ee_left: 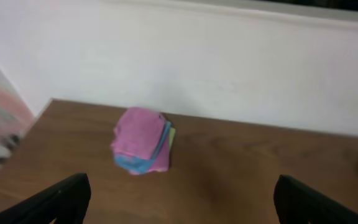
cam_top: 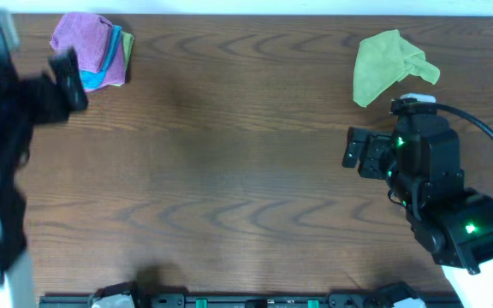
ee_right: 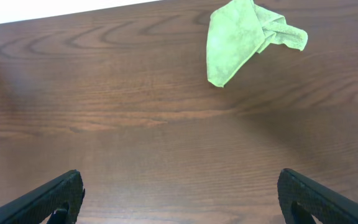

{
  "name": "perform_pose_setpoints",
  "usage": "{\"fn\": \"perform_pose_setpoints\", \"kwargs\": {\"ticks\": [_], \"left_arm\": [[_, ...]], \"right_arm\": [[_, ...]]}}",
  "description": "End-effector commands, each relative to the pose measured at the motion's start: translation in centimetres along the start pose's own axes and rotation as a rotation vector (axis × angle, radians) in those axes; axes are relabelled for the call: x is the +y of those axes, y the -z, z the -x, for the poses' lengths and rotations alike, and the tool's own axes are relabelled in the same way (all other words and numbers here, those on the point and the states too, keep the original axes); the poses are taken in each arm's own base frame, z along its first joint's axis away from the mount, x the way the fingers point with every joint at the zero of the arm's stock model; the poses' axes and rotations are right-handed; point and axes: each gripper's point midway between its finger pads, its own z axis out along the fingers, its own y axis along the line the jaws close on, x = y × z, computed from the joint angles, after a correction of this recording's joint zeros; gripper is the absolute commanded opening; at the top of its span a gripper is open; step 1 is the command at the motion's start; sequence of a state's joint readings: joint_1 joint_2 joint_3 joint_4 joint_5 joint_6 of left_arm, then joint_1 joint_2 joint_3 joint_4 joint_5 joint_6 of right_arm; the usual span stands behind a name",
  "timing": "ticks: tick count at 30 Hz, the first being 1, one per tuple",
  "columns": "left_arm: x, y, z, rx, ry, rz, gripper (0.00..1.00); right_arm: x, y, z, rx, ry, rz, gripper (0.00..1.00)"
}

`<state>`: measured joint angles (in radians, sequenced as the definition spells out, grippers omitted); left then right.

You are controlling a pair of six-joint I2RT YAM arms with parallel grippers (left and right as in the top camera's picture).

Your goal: Fold the cloth

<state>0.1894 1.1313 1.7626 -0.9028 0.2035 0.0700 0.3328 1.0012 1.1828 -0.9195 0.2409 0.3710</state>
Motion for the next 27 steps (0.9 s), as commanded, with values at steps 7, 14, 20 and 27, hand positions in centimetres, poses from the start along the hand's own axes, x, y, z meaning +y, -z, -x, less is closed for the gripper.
{"fn": "perform_pose_setpoints", "kwargs": {"ticks": [7, 14, 20, 27], "left_arm": [[-1.8, 3.0, -8.7, -0.022, -0.167, -0.048, 0.95], [-1.2, 0.8, -16.2, -0.182, -0.128, -0.023, 0.95], [-1.7, -0.9, -20.0, -0.286, -0.136, -0.042, 0.95], [-1.9, -2.7, -23.5, -0.29, -0.081, -0.046, 0.95]], "right_arm": [[-0.3, 0.3, 0.6, -0.019, 0.005, -0.013, 0.99], [-0.3, 0.3, 0.6, -0.019, 0.005, -0.012, 0.99], [-0.3, 0.3, 0.6, -0.019, 0.005, -0.012, 0.99], [-0.3, 0.3, 0.6, -0.019, 0.005, -0.012, 0.99]]}}
